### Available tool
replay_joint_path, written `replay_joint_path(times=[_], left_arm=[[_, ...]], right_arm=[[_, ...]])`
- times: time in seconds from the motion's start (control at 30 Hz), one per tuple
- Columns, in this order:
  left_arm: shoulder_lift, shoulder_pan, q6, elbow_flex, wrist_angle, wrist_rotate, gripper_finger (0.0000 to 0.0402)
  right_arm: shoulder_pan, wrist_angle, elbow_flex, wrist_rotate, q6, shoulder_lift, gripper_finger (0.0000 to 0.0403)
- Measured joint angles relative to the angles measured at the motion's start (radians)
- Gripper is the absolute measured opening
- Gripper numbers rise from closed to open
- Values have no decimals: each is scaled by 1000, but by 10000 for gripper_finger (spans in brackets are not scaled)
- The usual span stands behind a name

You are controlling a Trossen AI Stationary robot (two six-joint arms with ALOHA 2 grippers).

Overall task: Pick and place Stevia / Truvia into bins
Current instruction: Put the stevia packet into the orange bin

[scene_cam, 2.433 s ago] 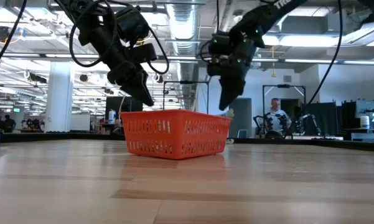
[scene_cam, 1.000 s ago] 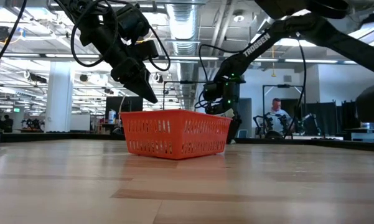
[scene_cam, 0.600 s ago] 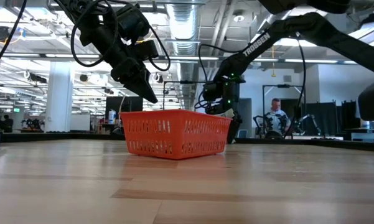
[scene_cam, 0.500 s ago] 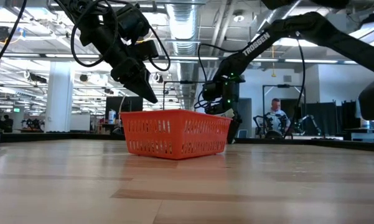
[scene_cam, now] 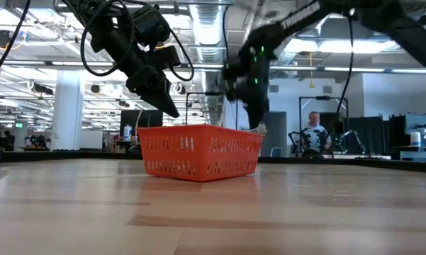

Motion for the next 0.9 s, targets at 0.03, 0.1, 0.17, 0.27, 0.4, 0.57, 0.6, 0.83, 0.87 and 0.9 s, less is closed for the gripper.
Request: replay_joint_path(times=[0.03, 0.1, 0.17, 0.27, 0.4, 0.57, 0.6, 0.83, 0.87, 0.9], left_arm=[[0, 0, 0, 0, -1, 0, 100], [0, 0, 0, 0, -7, 0, 100], [0, 0, 0, 0, -10, 0, 100], [0, 0, 6, 0, -29, 0, 100], [0, 0, 13, 0, -41, 1, 100], [0, 0, 20, 0, -45, 1, 100], [0, 0, 21, 0, -45, 1, 100], [0, 0, 21, 0, -41, 0, 100], [0, 0, 20, 0, -41, 0, 100], [0, 0, 16, 0, -41, 0, 100]], right_arm=[[19, 2, 0, 0, 10, -23, 2], [58, 3, 0, -4, 47, -64, 3], [104, 5, -4, -4, 69, -100, 2], [177, 15, -33, -24, 122, -153, 2], [280, 92, -130, -97, 198, -216, 1], [431, 199, -258, -108, 283, -265, 3], [462, 223, -273, -108, 298, -271, 3], [629, 370, -301, -108, 333, -265, 6], [643, 379, -302, -108, 340, -265, 7], [655, 393, -302, -108, 340, -265, 9]])
